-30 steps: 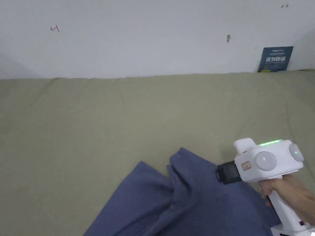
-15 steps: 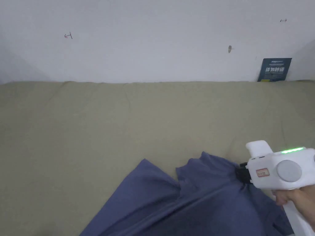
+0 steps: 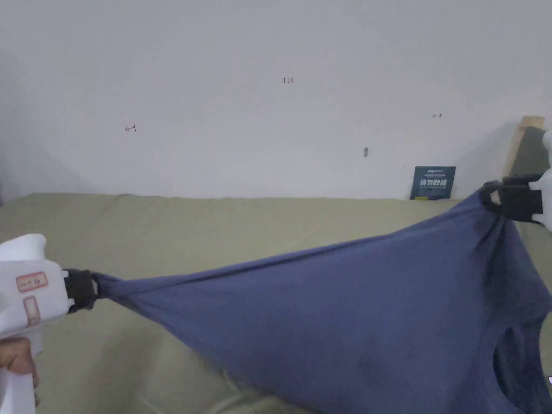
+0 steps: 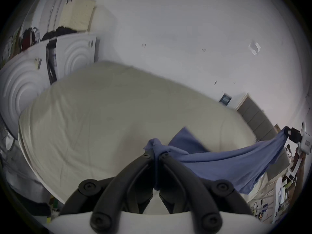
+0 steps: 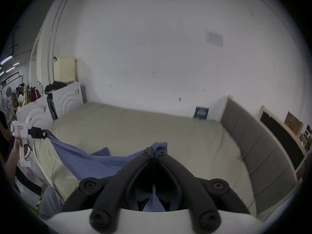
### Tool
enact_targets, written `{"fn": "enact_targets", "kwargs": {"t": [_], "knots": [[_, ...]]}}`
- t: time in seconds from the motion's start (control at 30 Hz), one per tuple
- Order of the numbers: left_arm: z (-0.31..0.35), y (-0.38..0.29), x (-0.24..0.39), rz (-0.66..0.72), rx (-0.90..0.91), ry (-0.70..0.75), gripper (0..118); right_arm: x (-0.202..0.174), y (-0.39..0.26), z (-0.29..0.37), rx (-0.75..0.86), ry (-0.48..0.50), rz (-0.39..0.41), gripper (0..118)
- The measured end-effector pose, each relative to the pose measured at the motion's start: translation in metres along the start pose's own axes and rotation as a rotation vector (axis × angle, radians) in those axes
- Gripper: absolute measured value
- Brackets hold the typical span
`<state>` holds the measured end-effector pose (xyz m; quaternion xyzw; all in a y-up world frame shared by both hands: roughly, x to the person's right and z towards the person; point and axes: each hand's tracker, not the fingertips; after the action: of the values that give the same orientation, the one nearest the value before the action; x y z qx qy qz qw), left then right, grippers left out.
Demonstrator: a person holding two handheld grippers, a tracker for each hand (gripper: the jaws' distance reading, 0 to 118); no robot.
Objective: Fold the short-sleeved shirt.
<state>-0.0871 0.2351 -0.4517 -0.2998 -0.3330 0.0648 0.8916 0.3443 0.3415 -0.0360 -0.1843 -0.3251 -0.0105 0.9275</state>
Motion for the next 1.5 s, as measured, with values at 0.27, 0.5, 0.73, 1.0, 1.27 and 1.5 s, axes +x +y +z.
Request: {"fn": "enact_targets", "kwargs": {"t": [0.27,0.5,0.73,1.0,1.27,1.5], "knots": [[0.072,0.098,0.058,-0.030,0.184,-0.052,3,0.030,0.073,0.050,0.124,-0.053,-0.041,1],[0.108,0.155,0.096,-0.129,0.263,0.008,3,0.030,0.108,0.044,0.161,-0.106,-0.069,1],[0.082,0.184,0.102,-0.135,0.262,0.075,3,0.023,0.140,-0.005,0.143,-0.113,-0.077,1],[0.012,0.213,0.107,-0.127,0.233,0.128,3,0.025,0.194,-0.071,0.120,-0.144,-0.038,1],[-0.061,0.245,0.127,-0.117,0.239,0.158,3,0.027,0.241,-0.147,0.110,-0.177,-0.006,1],[-0.132,0.273,0.145,-0.122,0.246,0.201,3,0.036,0.279,-0.221,0.116,-0.189,0.009,1]]}}
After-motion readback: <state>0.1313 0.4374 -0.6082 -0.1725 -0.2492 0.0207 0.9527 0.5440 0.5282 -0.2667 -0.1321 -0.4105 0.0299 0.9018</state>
